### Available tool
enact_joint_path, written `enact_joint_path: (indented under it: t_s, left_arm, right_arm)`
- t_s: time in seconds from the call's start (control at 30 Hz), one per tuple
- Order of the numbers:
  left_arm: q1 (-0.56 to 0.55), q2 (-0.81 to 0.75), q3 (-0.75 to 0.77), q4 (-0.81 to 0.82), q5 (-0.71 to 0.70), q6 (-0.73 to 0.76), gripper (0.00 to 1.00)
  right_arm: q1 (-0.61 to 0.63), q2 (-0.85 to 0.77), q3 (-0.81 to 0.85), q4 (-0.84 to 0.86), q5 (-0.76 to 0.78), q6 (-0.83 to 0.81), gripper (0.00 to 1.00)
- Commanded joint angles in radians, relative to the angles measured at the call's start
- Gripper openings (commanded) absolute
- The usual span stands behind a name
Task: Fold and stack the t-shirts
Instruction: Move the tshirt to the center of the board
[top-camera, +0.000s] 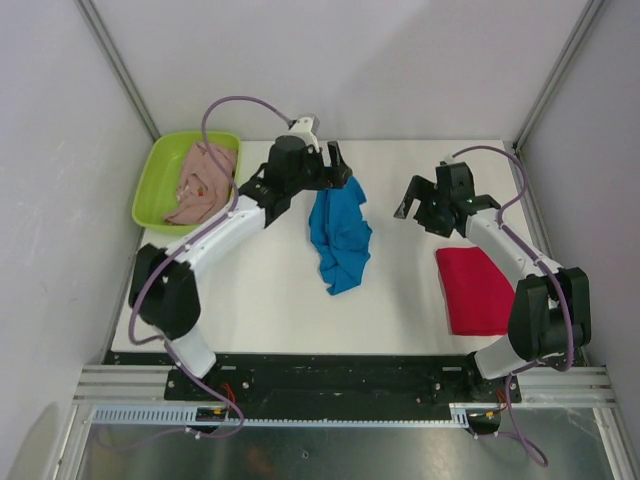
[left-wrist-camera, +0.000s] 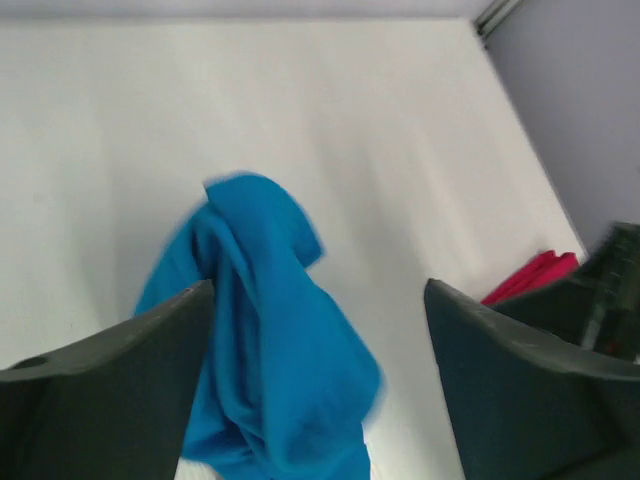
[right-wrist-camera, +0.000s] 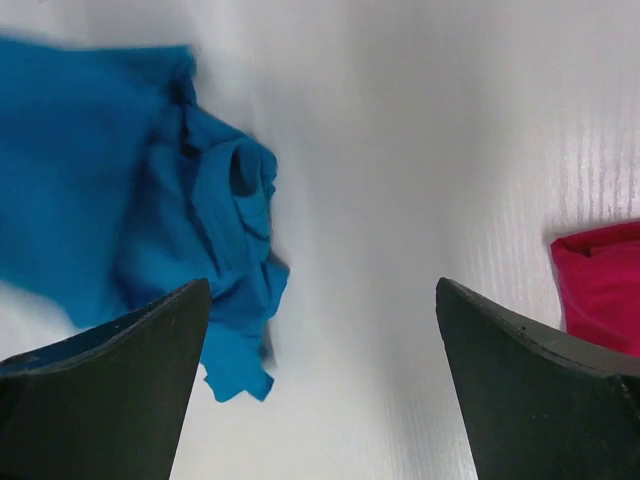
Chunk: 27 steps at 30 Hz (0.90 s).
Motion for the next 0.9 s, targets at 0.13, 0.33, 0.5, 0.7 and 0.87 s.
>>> enact_joint_path:
  t_s: [0.13,0.33,0.5,0.7,0.87]
  left_arm:
    - [0.078,-0.060,-0.028,-0.158,0.028,-0.081,0.99]
    - [0.089,-0.258,-0.317,-0.219,-0.038,-0.140,0.93]
    - [0.088,-0.360,-0.509,-0.225,-0.019,-0.192,0.79]
    - [0.083,-0.414,-0.644,-0.224,0.036,-0.231,0.67]
    - [0.064,-0.439,-0.702,-0.223,0.054,-0.255,0.60]
  right_arm:
    - [0.071,-0.061,-0.015,-0.026,0.073,-0.052,0.99]
    - [0.237,-0.051,-0.044,0.033,0.154,-0.061,0.99]
    - [0.290,-0.006,-0.038,0.188,0.102,-0.050,0.94]
    - [0.382,0.094,0.029,0.268,0.154,-0.090,0.80]
    - [0.435,0.178,0.077,0.268,0.194,-0.119,0.65]
